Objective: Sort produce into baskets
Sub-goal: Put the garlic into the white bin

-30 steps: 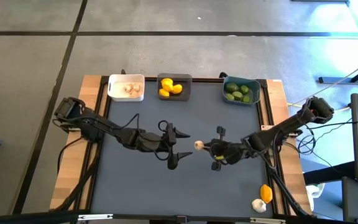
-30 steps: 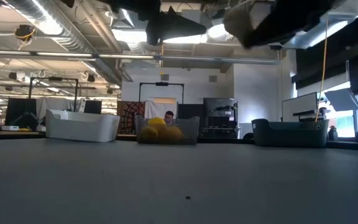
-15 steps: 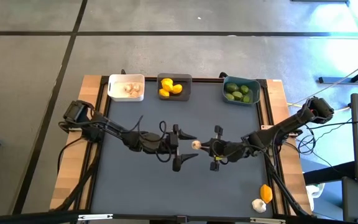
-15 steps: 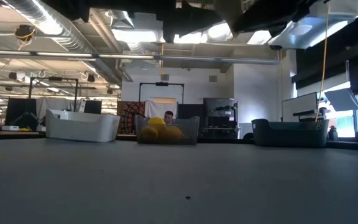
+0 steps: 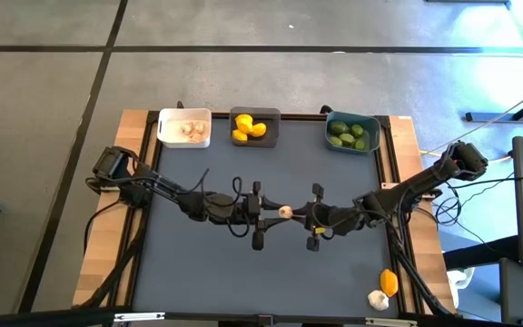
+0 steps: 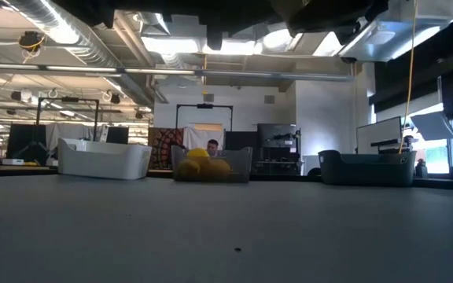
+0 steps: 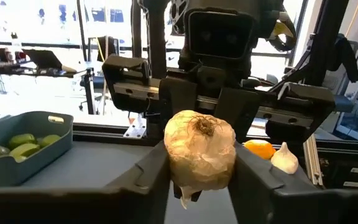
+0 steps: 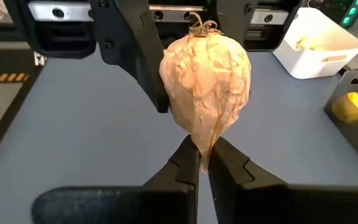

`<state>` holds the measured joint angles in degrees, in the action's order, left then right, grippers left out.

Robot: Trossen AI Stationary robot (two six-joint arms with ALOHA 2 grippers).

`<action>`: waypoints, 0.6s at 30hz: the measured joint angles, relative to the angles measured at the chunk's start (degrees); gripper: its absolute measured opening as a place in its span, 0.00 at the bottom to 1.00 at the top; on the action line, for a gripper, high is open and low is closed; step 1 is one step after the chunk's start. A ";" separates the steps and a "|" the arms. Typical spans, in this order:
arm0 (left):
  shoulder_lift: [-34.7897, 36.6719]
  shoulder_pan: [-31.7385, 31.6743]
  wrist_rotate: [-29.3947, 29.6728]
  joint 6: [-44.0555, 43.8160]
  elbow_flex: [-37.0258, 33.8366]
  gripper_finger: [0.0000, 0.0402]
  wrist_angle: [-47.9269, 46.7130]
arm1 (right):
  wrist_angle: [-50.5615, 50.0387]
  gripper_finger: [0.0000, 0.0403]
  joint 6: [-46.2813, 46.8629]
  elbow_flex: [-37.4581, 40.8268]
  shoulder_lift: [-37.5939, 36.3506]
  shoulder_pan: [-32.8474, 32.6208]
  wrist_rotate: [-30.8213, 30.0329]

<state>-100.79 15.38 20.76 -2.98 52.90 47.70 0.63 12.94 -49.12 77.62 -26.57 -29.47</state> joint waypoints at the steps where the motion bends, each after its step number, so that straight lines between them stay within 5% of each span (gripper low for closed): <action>1: 0.00 0.00 0.00 0.52 -0.01 0.29 0.40 | 0.18 0.06 0.72 0.00 0.16 0.00 -0.06; 9: 0.26 -0.06 -0.03 1.30 0.00 0.30 -0.52 | -1.28 0.24 1.93 0.00 0.02 -0.06 0.94; 18: 10.96 1.40 2.03 2.14 0.04 0.32 -19.80 | -12.83 0.36 8.43 0.00 -5.73 -0.13 19.25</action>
<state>-89.83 16.78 22.79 -0.84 52.94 27.90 -12.20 21.37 -49.12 71.88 -26.70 -10.22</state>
